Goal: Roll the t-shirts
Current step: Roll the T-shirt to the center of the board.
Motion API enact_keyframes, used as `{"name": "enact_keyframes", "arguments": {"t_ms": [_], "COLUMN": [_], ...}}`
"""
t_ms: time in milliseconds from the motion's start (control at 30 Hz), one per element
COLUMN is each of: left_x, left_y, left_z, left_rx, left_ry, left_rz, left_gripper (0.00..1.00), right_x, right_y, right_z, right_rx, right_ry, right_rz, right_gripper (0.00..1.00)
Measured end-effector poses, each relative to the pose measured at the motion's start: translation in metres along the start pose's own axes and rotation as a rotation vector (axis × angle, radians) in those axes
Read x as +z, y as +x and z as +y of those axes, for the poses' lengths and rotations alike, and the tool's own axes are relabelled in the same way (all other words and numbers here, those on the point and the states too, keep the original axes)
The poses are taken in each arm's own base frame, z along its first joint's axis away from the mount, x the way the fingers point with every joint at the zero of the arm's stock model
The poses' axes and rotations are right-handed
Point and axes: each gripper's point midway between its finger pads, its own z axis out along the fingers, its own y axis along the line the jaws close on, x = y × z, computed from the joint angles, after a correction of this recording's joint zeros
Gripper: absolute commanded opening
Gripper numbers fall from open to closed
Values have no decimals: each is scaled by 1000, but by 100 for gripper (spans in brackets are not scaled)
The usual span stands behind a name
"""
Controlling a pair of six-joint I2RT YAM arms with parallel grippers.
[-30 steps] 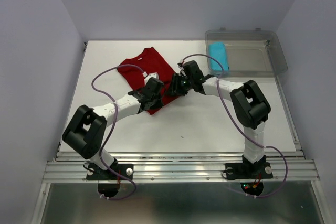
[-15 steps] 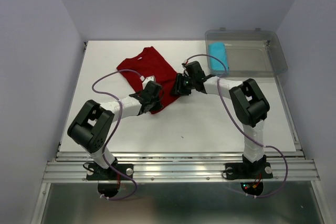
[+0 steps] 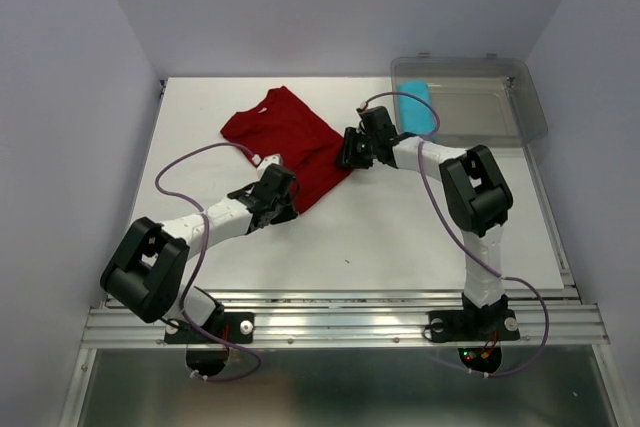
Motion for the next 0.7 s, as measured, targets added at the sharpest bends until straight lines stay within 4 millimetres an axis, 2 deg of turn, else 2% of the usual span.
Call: {"name": "enact_keyframes", "arguments": {"t_ms": [167, 333, 367, 433, 500, 600, 700], "left_x": [-5, -7, -9, -15, -22, -31, -36], "left_y": [7, 8, 7, 0, -11, -28, -37], "left_z": [14, 20, 20, 19, 8, -19, -47], "left_rx": [8, 20, 24, 43, 67, 131, 237], "left_ry": [-40, -72, -76, -88, -76, -29, -17], "left_rz": [14, 18, 15, -6, -35, -79, -106], "left_gripper": [33, 33, 33, 33, 34, 33, 35], "right_x": [-1, -12, -18, -31, -50, -81, -107], "right_y": [-3, -6, -8, -16, -28, -45, -48], "right_z": [-3, -3, -1, 3, 9, 17, 11], "right_rx": [2, -12, -13, -25, -30, -37, -18], "right_ry": [6, 25, 28, 33, 27, 12, 12], "right_rz": [-6, -12, -16, -39, -80, -146, -184], "right_gripper": [45, 58, 59, 69, 78, 80, 82]}}
